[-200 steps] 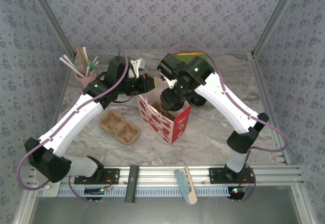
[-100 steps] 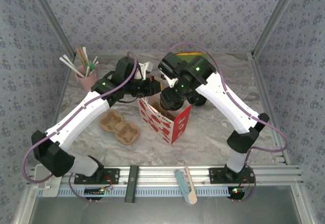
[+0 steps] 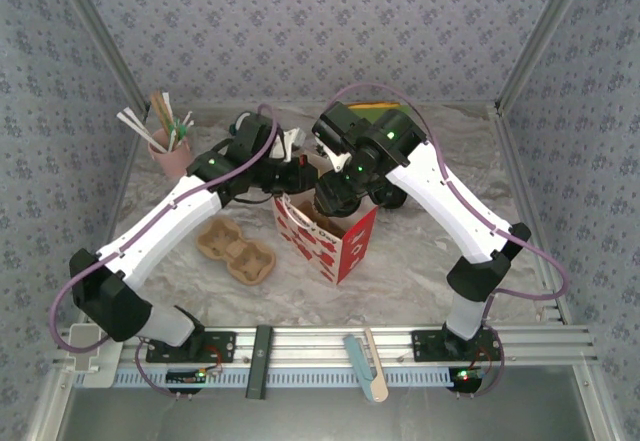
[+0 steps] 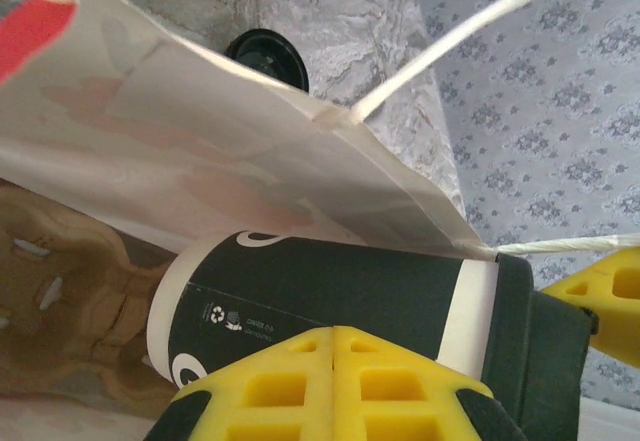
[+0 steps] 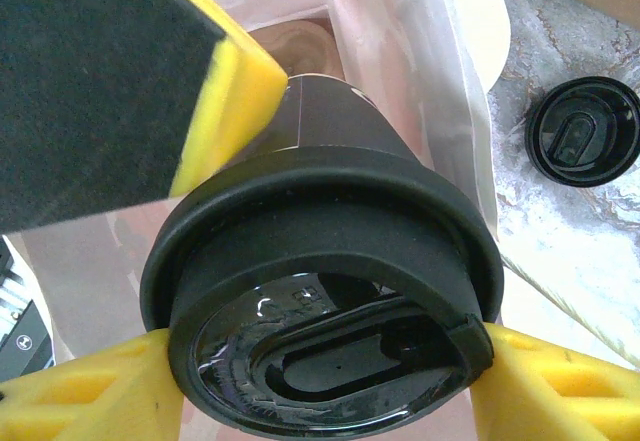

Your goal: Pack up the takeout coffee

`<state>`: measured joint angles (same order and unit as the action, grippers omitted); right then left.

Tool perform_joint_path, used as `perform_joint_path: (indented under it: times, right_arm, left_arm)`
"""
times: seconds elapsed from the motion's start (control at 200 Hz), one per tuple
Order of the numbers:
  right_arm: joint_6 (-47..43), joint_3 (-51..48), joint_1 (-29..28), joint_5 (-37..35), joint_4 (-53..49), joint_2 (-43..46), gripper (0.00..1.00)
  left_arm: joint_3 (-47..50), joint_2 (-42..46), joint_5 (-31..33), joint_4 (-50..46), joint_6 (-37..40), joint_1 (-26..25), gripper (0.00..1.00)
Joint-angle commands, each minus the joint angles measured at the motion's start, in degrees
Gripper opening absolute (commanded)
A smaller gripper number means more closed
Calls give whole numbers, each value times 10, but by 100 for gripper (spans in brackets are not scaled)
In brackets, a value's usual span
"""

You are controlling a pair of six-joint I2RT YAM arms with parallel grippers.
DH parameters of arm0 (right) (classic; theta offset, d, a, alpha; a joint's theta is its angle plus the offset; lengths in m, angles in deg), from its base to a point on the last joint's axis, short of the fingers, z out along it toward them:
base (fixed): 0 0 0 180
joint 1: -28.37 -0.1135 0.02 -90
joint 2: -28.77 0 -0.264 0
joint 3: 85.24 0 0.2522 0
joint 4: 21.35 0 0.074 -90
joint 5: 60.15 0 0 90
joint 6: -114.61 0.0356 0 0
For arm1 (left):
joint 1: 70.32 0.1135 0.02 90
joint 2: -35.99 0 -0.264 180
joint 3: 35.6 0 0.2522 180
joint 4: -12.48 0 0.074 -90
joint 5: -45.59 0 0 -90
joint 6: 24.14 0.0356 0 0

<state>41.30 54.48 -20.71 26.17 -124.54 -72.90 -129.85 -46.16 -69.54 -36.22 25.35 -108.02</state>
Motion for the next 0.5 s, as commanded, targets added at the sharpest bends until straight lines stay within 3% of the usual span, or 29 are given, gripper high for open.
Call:
perform_joint_path:
  times: [0.0, 0.495]
  right_arm:
    - [4, 16, 3, 2, -7, 2, 69]
    - [6, 18, 3, 3, -7, 0, 69]
  left_arm:
    - [-23, -5, -16, -15, 14, -6, 0]
    - [-23, -8, -16, -26, 18, -9, 0]
